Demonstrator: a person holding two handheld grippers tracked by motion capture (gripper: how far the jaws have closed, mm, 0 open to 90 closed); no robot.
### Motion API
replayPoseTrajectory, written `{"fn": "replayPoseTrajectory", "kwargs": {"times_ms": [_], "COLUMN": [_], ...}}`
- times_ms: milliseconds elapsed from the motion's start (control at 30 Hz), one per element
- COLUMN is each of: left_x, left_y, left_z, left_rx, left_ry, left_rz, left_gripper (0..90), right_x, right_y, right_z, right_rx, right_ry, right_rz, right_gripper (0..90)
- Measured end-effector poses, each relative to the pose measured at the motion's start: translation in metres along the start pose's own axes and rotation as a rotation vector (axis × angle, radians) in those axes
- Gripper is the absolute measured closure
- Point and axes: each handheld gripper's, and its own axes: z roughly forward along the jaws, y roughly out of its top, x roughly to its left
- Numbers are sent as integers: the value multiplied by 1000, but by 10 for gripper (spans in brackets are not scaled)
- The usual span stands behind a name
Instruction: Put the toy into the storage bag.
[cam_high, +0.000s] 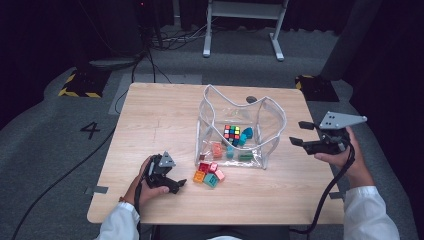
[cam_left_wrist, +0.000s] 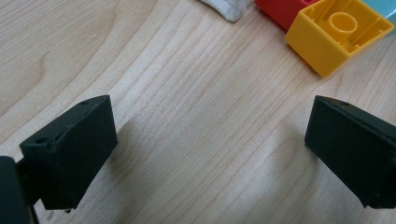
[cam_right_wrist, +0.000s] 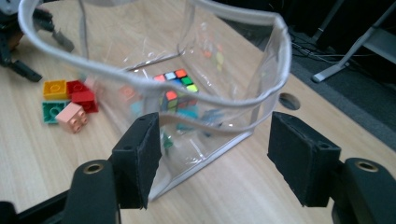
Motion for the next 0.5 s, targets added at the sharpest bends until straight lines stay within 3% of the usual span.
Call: {"fn": "replayPoseTrajectory", "kwargs": {"times_ms": [67, 267, 500], "left_x": [0, 0, -1], "left_y": [0, 0, 0], "left_z": [0, 0, 0], "left_rx": [0, 0, 0], "left_ry": [2, 3, -3], "left_rz": [1, 3, -10], "left_gripper": [23, 24, 24], "right_x": [8, 36, 74], "right_y": [-10, -36, -58], "right_z": [2, 16, 45], "right_rx": [6, -4, -21], "right_ry": [0, 66, 168], "right_rz": [-6, -7, -4], "right_gripper": [350, 384, 406]}}
